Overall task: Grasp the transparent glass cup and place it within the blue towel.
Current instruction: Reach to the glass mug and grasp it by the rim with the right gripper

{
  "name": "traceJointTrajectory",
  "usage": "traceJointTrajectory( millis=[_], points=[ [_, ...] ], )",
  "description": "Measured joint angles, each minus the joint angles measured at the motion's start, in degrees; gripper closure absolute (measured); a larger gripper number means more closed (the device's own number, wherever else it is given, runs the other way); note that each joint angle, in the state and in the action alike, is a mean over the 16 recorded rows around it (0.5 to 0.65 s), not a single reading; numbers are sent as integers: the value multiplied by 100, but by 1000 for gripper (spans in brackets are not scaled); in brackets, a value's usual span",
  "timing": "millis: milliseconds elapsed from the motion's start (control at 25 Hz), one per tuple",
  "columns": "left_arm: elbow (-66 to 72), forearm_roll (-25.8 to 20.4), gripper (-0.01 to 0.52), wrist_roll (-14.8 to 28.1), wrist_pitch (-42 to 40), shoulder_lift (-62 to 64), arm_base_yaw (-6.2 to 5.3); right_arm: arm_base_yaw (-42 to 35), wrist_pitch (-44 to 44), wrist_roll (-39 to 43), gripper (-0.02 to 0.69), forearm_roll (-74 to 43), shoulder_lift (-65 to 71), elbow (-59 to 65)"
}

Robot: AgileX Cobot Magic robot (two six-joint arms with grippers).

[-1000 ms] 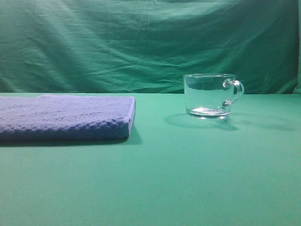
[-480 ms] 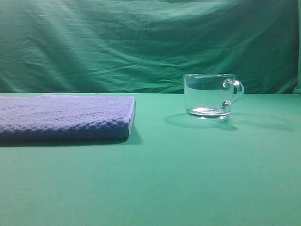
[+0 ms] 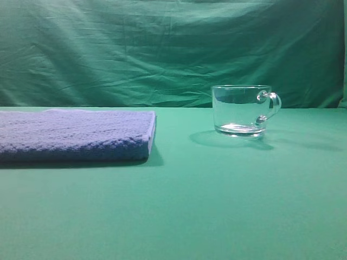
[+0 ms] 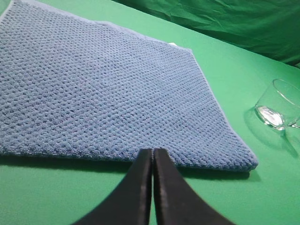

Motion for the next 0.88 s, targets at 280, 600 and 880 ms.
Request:
traceJointTrajectory(
  millis=[280, 600, 880],
  points=[
    [0, 0, 514, 0, 0, 0, 0, 0, -226, -326, 616, 285, 493, -590],
    [0, 0, 514, 0, 0, 0, 0, 0, 175, -844, 616, 306, 2156, -1720],
    [0, 0, 514, 0, 0, 0, 0, 4, 1005, -1436, 619, 332, 3907, -2720]
  ],
)
